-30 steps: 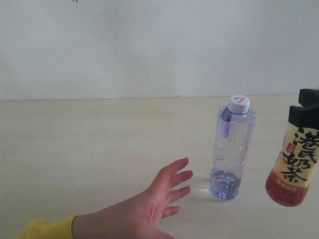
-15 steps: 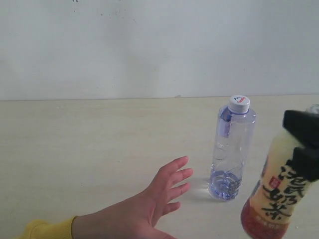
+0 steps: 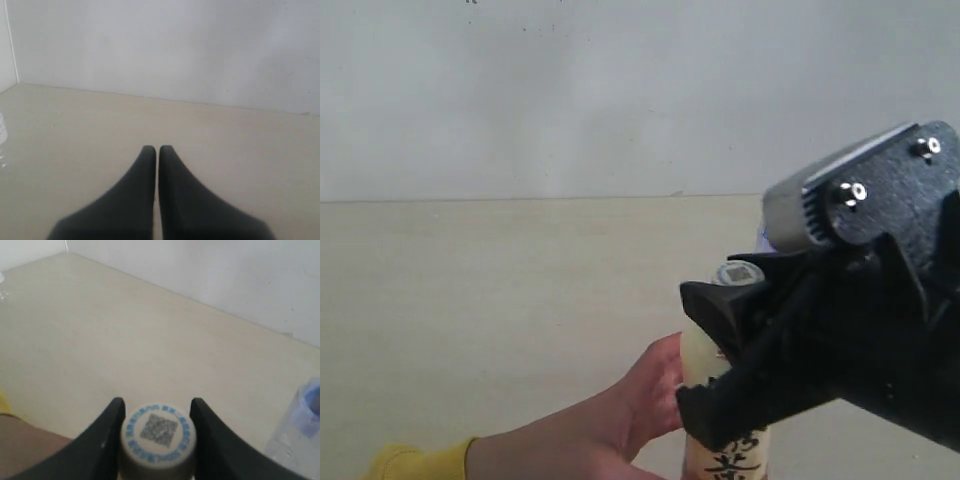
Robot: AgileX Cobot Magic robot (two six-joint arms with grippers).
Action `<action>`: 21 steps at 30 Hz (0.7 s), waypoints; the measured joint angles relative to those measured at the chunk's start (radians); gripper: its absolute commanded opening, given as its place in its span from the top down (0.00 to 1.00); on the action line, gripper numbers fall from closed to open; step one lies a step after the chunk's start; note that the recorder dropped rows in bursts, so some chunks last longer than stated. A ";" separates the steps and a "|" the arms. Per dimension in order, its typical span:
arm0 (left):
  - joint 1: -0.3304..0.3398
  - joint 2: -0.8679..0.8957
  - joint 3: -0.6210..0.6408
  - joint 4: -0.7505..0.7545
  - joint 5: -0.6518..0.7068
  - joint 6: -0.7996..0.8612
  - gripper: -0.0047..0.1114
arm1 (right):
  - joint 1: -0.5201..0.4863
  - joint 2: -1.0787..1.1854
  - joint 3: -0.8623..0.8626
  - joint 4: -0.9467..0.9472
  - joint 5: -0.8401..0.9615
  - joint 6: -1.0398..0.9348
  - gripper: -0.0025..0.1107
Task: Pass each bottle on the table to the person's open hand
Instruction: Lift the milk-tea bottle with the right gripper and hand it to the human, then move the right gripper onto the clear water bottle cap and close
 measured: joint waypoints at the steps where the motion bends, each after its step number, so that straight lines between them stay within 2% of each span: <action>1: 0.000 0.000 0.000 0.000 0.000 0.000 0.92 | 0.000 0.014 -0.012 -0.021 0.005 0.017 0.98; 9: 0.000 0.000 0.000 0.000 0.000 0.000 0.92 | 0.002 0.115 -0.104 -0.314 0.040 0.283 0.98; 11: 0.000 0.000 0.000 0.000 0.000 0.000 0.92 | 0.002 0.130 -0.115 -0.350 0.032 0.322 0.92; 13: 0.000 0.000 0.000 0.000 0.000 0.000 0.92 | 0.002 0.138 -0.124 -0.367 0.028 0.338 0.78; 17: 0.000 0.000 0.000 0.000 0.000 0.000 0.92 | 0.002 0.142 -0.134 -0.381 0.017 0.352 0.28; 18: 0.000 0.000 0.000 0.000 0.000 0.000 0.92 | 0.002 0.142 -0.134 -0.381 -0.002 0.352 0.20; 19: 0.000 0.000 0.000 0.000 0.000 0.000 0.92 | 0.002 0.138 -0.134 -0.370 -0.034 0.353 0.16; 21: 0.000 0.000 0.000 0.000 0.000 0.000 0.92 | 0.002 0.129 -0.134 -0.320 -0.115 0.335 0.18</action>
